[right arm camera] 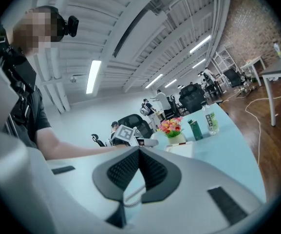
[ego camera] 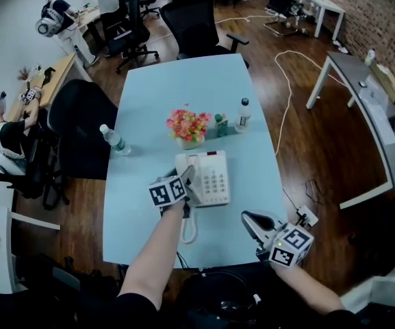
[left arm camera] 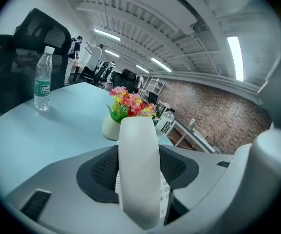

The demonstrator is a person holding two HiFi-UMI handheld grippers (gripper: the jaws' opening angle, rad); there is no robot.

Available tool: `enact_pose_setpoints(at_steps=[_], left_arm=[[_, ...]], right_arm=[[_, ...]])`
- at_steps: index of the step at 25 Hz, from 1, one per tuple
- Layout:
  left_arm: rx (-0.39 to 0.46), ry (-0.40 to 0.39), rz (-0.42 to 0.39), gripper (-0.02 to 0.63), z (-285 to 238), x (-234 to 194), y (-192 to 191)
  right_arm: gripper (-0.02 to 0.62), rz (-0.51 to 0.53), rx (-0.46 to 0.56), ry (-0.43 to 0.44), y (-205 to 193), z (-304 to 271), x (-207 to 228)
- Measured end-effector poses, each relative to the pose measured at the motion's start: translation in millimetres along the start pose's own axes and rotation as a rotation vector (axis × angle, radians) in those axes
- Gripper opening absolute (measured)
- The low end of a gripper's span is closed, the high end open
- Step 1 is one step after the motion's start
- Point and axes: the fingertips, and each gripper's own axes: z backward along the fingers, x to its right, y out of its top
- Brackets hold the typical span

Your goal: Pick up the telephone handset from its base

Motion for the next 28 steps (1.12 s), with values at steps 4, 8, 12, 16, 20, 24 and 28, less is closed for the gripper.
enact_pose_setpoints(at_steps=[4, 8, 12, 16, 20, 24, 28], left_arm=[[0.101, -0.146, 0.108, 0.238, 50.4, 9.8, 9.1], [0.170, -0.251, 0.135, 0.238, 111.0, 13.9, 16.3], [0.189, -0.324, 0.178, 0.238, 166.8, 5.9, 6.3], [0.197, -0.320, 0.165, 0.238, 214.3, -12.7, -6.8], [0.218, -0.293, 0.173, 0.238, 245.0, -34.9, -12.9], [0.222, -0.283, 0.186, 0.238, 253.6, -47.2, -17.0], [0.223, -0.288, 0.206, 0.238, 253.4, -52.7, -21.9]], right_arm=[[0.017, 0.003, 0.025, 0.018, 0.5, -9.6, -15.7], [0.017, -0.036, 0.048, 0.056, -4.1, -21.8, -31.8], [0.017, -0.037, 0.010, 0.040, -18.1, -30.5, -40.5], [0.017, -0.042, -0.005, 0.037, -30.4, -38.6, -50.8], [0.017, -0.025, -0.003, 0.041, -35.2, -46.5, -65.1], [0.015, 0.004, -0.019, 0.035, -45.3, -53.2, -72.4], [0.015, 0.013, -0.021, 0.040, -44.1, -55.5, -78.0]])
